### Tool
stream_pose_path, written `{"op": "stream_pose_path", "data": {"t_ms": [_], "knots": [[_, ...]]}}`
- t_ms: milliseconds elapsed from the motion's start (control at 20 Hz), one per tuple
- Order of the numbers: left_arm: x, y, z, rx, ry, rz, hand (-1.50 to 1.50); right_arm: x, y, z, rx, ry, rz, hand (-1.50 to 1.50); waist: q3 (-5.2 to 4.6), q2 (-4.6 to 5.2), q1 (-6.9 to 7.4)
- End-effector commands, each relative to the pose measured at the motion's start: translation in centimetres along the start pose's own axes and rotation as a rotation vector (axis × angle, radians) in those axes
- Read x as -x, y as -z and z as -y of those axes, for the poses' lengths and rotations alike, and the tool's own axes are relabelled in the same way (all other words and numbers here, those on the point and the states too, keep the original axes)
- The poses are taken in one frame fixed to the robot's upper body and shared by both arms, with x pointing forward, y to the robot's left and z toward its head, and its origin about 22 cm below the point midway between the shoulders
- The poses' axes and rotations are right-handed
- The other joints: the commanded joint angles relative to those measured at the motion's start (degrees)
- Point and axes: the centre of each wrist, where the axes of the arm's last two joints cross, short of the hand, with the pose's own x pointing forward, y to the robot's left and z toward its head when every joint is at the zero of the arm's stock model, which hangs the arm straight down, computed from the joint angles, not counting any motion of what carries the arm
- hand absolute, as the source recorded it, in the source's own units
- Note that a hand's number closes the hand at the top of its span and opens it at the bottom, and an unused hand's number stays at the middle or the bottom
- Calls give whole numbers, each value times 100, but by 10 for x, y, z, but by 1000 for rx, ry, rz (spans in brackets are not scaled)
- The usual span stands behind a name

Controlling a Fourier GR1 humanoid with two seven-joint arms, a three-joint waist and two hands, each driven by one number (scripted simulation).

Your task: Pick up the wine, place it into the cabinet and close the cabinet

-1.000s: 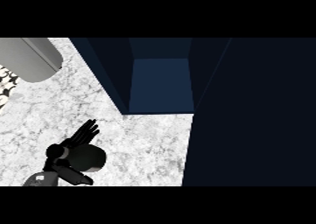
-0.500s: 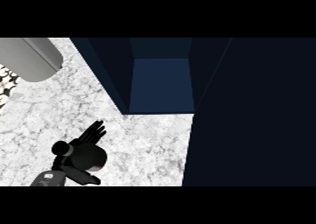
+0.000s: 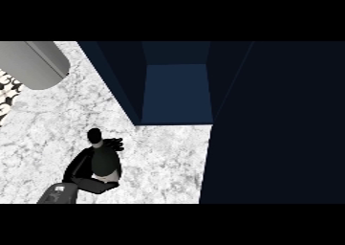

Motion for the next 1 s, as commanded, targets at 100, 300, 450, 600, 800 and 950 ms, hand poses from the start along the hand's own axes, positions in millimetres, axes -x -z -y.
{"op": "stream_pose_path", "data": {"t_ms": [100,300,450,600,800,950], "knots": [[10,15,19,106,-181,82,150,-7,-6,5,0,-2,10,-150,-9,3,17],[4,24,18,133,-184,99,150,-15,-18,3,-7,15,16,-150,-12,0,-39],[17,25,37,145,-229,73,150,-15,-15,2,4,2,9,-150,-8,-15,18],[-1,32,21,194,-221,78,150,-2,-2,10,22,5,27,-150,-3,-1,53],[5,18,16,-292,-216,227,150,-7,-2,6,13,-31,11,-150,-7,-21,154],[1,16,8,-557,-215,300,150,-1,-10,9,23,-18,-6,-150,7,-28,119]]}}
